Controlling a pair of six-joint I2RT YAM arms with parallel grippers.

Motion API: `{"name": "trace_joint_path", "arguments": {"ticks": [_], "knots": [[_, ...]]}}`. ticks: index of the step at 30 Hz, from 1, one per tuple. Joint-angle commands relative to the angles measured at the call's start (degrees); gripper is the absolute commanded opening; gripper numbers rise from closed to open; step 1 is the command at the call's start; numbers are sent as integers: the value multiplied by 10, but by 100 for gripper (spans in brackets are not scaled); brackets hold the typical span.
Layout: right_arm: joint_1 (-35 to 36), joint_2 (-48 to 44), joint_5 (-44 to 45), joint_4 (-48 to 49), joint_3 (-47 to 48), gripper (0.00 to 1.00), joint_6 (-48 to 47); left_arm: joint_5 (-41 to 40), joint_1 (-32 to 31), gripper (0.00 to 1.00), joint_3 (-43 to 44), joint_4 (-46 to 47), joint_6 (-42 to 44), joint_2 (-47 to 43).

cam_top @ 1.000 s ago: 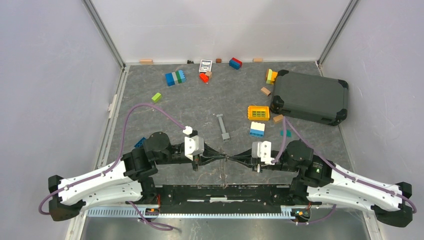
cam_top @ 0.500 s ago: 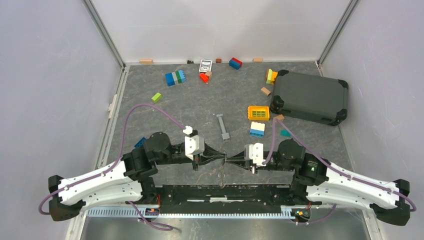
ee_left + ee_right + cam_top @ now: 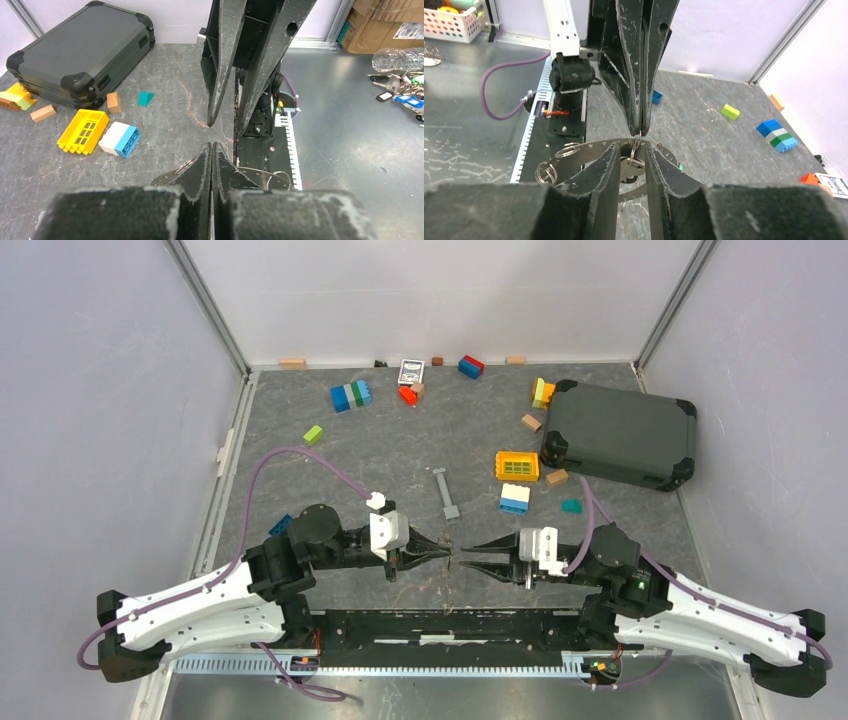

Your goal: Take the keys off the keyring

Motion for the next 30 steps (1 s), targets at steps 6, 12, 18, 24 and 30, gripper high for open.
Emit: {"name": "trace_joint_path", "arguments": {"ticks": [6, 12, 18, 24, 30], "knots": [[1, 14, 6, 81, -24, 28, 33, 0, 0, 2, 2, 37, -9, -9], [1, 26, 18, 112, -40, 26, 44, 0, 0, 2, -1, 38, -10, -9], [1, 25, 31, 141, -55, 23, 53, 2, 0, 2, 0, 38, -9, -8], [1, 25, 31, 159, -64, 15, 62, 4, 0, 2, 0, 41, -10, -5], [1, 29, 24, 184, -75, 11, 76, 6, 0, 2, 0, 43, -10, -5]]}}
